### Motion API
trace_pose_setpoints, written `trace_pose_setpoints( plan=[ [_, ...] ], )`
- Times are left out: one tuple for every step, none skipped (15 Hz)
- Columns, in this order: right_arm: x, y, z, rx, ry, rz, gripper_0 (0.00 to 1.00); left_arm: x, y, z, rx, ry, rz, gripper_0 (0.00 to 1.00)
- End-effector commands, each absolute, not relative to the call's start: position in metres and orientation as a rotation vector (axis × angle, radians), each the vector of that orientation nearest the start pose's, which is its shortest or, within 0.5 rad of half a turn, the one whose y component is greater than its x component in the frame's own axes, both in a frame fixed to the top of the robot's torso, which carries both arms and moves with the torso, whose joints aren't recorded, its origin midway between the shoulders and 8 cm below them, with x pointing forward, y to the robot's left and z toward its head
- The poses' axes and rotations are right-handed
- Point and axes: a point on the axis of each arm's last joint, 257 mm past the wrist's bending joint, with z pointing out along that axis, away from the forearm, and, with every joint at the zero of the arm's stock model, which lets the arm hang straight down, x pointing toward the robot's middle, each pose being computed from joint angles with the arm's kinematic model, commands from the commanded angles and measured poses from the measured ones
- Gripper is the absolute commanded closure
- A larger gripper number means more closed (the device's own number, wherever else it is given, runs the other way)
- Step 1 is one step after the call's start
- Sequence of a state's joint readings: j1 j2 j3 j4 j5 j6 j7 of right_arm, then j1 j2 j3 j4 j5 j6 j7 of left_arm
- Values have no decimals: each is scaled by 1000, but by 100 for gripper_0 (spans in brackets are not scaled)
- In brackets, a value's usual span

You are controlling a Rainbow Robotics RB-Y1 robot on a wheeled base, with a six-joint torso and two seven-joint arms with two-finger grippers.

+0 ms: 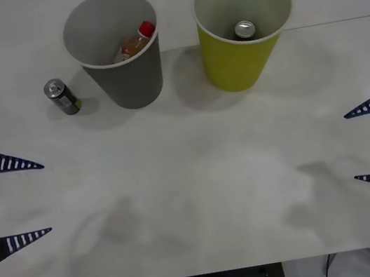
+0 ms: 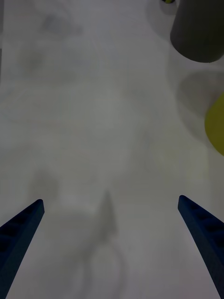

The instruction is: Put the can into the green bin and the plastic bottle into the gray bin

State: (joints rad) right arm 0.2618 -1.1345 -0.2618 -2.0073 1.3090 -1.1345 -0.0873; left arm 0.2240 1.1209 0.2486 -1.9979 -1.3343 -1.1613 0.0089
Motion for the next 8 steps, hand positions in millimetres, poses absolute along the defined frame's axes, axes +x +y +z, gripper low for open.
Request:
trace_pose_setpoints(
  plan=[
    [341,-286,-167,-1634,1596,209,0,355,282,-161,1581,1610,-202,0],
    [341,-286,-167,-1634,1596,209,0,361,279,-156,1494,1648,-223,0],
    [341,-286,-167,-1634,1596,209,0,364,277,-155,1424,1683,-246,0],
    [341,-286,-167,-1634,1596,209,0,368,275,-153,1356,1710,-246,0],
    [341,-286,-167,-1634,1596,209,0,372,273,-152,1300,1731,-219,0],
    [341,-286,-167,-1634,1596,209,0,376,271,-148,1231,1752,-176,0],
    [341,-286,-167,-1634,1596,209,0,378,270,-145,1156,1773,-164,0],
    [341,-286,-167,-1634,1596,209,0,379,267,-145,1081,1795,-162,0]
  ],
)
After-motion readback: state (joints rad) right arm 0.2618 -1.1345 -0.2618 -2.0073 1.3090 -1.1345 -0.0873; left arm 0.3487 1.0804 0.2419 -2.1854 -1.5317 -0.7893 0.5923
